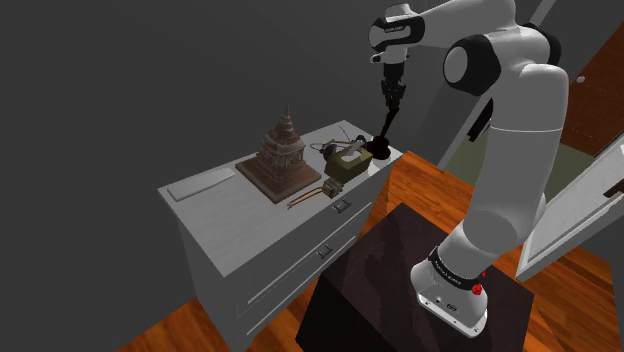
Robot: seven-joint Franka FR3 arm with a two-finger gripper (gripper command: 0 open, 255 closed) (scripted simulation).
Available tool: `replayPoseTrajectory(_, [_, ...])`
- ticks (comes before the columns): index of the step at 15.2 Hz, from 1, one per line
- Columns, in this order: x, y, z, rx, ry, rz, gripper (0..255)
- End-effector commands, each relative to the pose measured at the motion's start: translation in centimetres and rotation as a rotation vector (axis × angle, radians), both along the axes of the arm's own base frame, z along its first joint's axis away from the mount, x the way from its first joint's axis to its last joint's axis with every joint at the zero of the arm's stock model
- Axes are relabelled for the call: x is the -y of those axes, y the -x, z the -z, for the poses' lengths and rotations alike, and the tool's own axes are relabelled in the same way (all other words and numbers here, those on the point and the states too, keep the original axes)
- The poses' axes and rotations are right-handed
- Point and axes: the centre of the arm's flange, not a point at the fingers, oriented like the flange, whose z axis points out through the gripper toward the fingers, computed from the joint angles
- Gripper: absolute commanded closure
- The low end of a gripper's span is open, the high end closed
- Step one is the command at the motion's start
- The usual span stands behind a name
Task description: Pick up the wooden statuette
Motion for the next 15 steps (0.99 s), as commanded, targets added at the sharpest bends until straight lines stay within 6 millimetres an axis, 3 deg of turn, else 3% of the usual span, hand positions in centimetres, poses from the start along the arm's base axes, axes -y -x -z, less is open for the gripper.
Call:
replayPoseTrajectory(1, [0.0, 0.0, 0.1, -0.001, 0.000, 0.000, 255])
replayPoseTrajectory(8, [0.0, -0.1, 0.1, -0.001, 0.000, 0.000, 255])
replayPoseTrajectory(15, [0.0, -0.1, -3.6, -0.001, 0.000, 0.000, 255])
